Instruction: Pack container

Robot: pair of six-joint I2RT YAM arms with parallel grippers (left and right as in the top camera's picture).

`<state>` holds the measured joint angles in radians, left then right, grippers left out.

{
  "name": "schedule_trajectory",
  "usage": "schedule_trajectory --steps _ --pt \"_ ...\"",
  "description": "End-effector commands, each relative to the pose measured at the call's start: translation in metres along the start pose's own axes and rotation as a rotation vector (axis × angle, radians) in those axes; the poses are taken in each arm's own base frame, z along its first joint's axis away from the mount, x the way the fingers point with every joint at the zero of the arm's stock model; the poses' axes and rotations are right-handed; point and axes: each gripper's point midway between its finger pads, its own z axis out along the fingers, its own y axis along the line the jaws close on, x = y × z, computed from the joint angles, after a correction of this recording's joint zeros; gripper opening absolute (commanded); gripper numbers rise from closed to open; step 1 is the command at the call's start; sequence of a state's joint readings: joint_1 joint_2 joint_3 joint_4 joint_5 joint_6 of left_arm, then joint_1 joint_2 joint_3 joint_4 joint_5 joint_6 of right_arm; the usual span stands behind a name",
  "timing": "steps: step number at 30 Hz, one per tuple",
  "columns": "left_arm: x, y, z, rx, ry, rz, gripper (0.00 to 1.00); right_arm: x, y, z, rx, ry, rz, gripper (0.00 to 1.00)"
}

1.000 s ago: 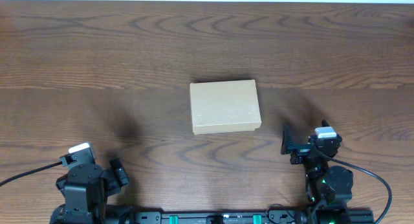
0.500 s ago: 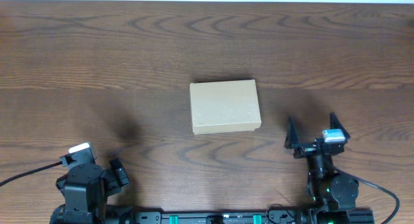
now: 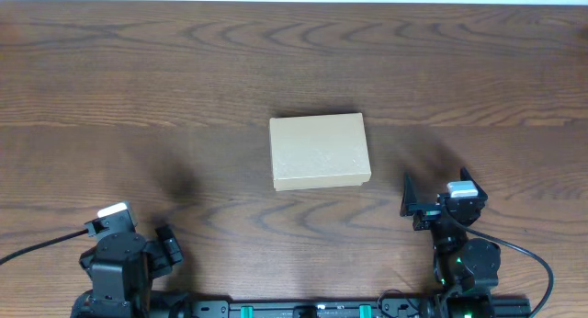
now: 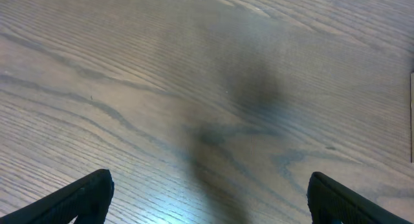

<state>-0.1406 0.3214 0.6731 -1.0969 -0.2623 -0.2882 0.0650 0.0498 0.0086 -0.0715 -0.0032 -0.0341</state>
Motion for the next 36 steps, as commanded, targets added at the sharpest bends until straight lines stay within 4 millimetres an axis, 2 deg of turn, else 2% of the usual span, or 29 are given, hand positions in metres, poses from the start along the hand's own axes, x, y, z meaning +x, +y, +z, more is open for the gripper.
schedule_trajectory --steps 1,32,36 --pt "0.0004 0.0013 0.0001 -0.007 -0.001 0.0 0.95 0.0011 0.0003 -0.0003 0.002 0.001 0.005 0.99" --pt "0.0004 0.0013 0.0001 -0.007 -0.001 0.0 0.95 0.0005 0.0003 -0.0003 0.002 -0.002 0.006 0.99" --pt "-0.0061 -0.0004 0.0008 -0.002 -0.029 -0.01 0.95 0.0005 0.0003 -0.0003 0.002 -0.002 0.006 0.99"
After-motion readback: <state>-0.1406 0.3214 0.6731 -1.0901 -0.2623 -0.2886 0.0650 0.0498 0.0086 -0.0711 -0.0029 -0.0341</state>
